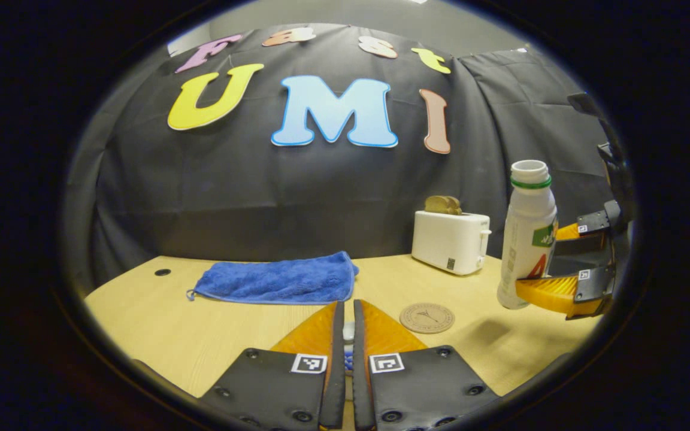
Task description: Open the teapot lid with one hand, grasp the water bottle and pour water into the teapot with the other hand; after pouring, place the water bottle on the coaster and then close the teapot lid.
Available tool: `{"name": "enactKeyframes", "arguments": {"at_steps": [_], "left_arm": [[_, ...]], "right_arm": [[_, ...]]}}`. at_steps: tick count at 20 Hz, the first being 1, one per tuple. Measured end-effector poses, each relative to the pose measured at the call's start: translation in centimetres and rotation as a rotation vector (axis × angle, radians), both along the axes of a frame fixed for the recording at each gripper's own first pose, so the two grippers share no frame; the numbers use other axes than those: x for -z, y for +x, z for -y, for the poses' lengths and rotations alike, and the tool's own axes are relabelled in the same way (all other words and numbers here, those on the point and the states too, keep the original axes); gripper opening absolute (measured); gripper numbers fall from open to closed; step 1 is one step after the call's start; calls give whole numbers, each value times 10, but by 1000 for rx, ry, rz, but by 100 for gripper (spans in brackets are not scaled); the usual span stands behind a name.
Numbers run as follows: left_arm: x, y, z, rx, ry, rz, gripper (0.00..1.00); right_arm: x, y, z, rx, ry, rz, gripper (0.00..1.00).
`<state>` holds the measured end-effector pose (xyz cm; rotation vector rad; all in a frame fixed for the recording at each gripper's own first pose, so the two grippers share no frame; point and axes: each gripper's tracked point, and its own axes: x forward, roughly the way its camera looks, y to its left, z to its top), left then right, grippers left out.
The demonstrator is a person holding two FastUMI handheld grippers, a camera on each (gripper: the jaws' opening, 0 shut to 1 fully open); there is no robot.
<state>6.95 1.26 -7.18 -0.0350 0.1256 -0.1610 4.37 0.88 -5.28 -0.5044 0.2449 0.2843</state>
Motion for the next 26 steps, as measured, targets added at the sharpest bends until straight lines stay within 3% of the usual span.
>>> {"name": "enactKeyframes", "arguments": {"at_steps": [2,3,4,5,9,10,12,13,17,18,19,20,22,26], "left_arm": [[2,1,2,-2,7,-3,16],[4,1,3,-4,13,-6,9],[6,2,4,-6,18,-10,12],[8,2,5,-7,19,-14,8],[10,3,5,-14,25,-17,15],[10,3,6,-16,27,-17,12],[10,2,6,-19,25,-14,16],[11,2,5,-21,24,-13,12],[18,3,3,-28,23,-25,16],[16,3,3,-28,18,-22,12],[16,3,4,-28,18,-21,16],[16,3,4,-29,18,-18,12],[19,2,4,-29,22,-26,17],[21,2,6,-30,31,-27,17]], "right_arm": [[1,0,5,2,4,-2,77],[1,0,6,2,6,-2,77],[2,0,9,4,7,-2,77],[2,0,11,6,9,-2,77],[4,1,15,6,13,-4,77],[4,1,15,6,16,-3,77],[5,1,14,6,22,-4,77],[5,2,14,7,24,-5,77],[6,2,14,7,30,-8,77],[7,2,14,6,31,-10,77],[7,2,14,7,34,-12,77],[8,3,13,7,36,-15,77],[8,2,13,6,40,-19,77],[9,2,11,6,54,-25,77]]}}
